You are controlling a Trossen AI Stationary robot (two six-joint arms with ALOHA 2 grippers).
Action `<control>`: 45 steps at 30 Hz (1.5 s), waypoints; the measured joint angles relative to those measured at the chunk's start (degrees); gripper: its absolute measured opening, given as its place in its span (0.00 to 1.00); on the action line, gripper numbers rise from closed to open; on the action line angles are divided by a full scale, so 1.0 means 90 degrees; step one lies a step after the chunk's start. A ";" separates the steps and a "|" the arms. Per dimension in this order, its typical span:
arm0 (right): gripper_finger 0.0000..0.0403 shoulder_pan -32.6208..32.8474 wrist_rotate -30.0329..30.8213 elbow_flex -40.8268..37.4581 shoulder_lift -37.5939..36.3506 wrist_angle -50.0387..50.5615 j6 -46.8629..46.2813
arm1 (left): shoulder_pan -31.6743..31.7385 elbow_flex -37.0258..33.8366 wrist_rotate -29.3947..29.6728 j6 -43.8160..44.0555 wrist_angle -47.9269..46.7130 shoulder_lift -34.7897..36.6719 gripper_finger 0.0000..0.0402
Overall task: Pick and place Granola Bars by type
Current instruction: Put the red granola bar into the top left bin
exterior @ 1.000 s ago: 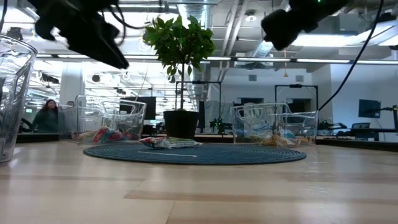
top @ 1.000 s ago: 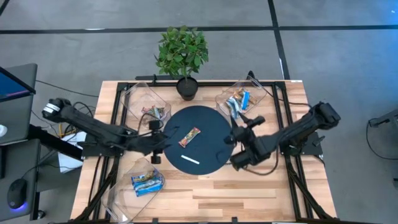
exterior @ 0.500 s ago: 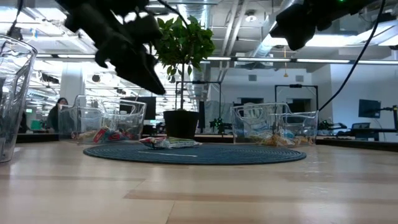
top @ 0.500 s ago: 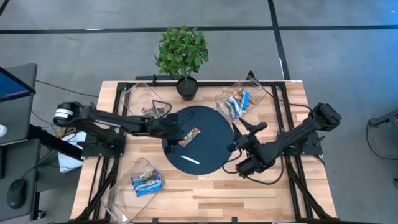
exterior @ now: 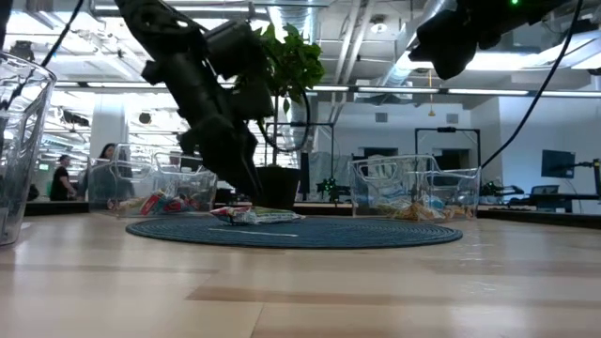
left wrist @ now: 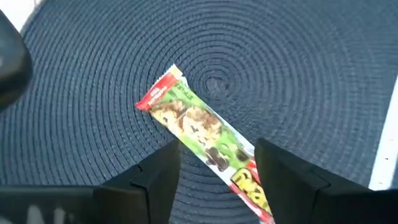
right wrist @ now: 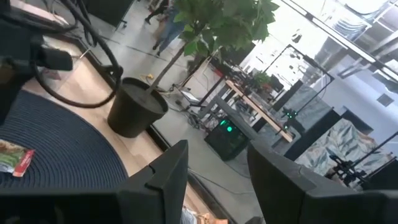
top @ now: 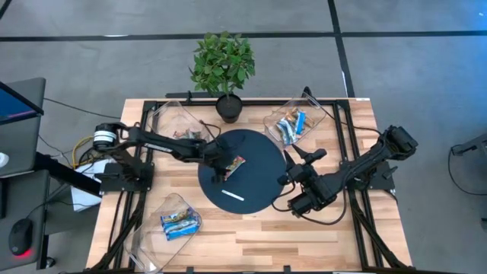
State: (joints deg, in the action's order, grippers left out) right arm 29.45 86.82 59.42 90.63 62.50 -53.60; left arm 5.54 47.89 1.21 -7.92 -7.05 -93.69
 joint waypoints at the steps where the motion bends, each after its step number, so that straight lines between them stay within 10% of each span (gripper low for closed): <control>1: 0.39 0.0002 -0.0013 0.0000 0.0000 0.0000 0.0000 | 0.0002 0.0034 0.0005 0.0002 0.0012 -0.0101 0.51; 34: 0.39 -0.0005 -0.0119 0.0000 0.0000 0.0005 0.0003 | -0.0002 0.0115 -0.0248 0.0700 -0.0310 -0.0342 0.55; 45: 0.39 -0.0005 -0.0142 0.0000 0.0000 0.0005 0.0005 | -0.0002 0.0115 -0.0233 0.0582 -0.0279 -0.0342 0.30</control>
State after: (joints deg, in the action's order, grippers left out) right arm 29.41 85.54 59.42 90.63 62.55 -53.56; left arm 5.52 48.93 -0.89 -2.69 -9.56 -96.77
